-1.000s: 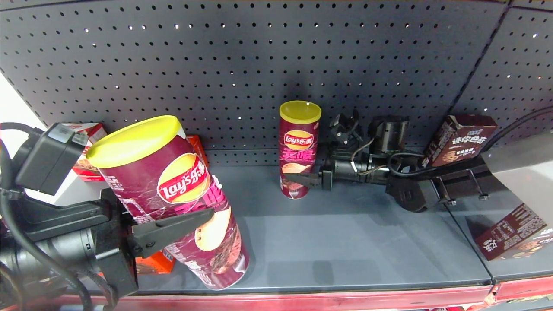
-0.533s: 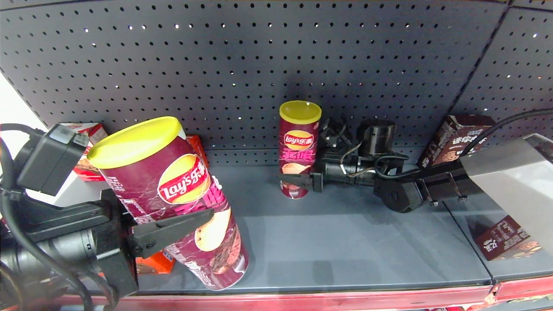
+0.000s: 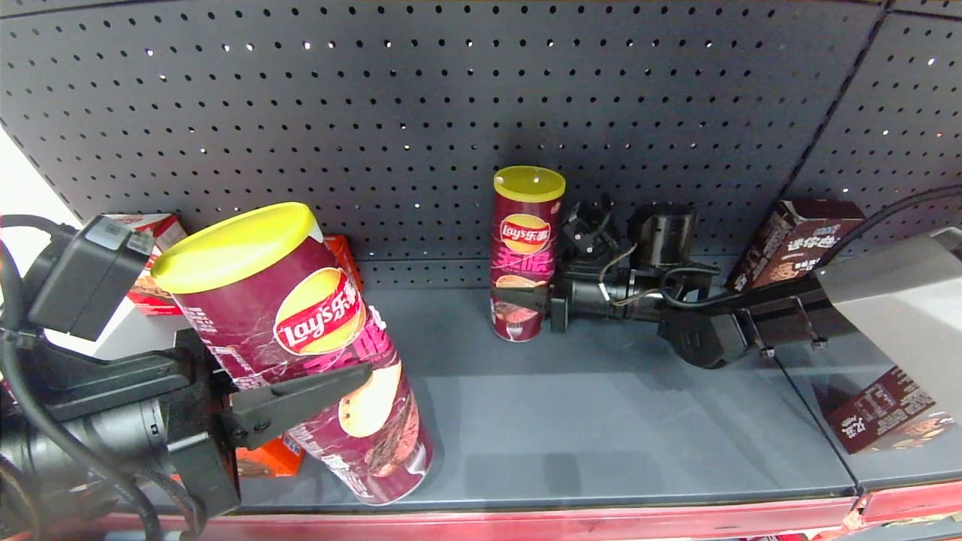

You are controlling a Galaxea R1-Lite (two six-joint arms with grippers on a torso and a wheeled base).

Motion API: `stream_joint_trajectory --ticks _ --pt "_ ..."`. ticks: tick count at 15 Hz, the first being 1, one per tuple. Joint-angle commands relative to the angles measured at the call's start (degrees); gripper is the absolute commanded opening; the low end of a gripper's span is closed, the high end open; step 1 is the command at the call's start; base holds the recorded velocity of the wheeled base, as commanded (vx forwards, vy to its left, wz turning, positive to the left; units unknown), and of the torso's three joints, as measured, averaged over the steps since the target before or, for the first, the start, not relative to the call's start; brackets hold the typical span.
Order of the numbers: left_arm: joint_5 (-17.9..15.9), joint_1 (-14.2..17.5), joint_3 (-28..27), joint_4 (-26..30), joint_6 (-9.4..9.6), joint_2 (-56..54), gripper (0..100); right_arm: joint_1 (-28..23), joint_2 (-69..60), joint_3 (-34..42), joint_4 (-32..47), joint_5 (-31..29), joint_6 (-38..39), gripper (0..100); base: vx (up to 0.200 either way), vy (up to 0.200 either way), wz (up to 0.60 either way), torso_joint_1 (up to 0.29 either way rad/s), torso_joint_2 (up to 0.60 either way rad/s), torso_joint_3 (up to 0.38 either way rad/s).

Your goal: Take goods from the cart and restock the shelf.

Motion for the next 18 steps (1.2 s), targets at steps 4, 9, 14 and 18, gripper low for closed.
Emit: stream_joint_trajectory --ticks 4,9,14,18 --pt "0.09 0.01 -0.02 0.0 -0.01 -0.1 0 3.27 -14.14 14.67 -4.56 1.3 -0.48 0 0.0 0.0 0.0 0.0 0.0 0.0" --pt "0.09 0.09 -0.11 0.0 -0.01 -0.1 0 5.82 -18.45 33.3 -17.3 0.69 -0.57 0 0.0 0.0 0.0 0.0 0.0 0.0" --pt "0.0 1.32 -0.2 0.0 -0.01 -0.1 0 6.26 -18.1 40.95 -21.43 1.04 -0.65 0 0.0 0.0 0.0 0.0 0.0 0.0" --pt "0.0 1.41 -0.2 0.0 -0.01 -0.1 0 6.08 -15.11 40.86 -21.52 1.48 -2.59 0 0.0 0.0 0.0 0.0 0.0 0.0"
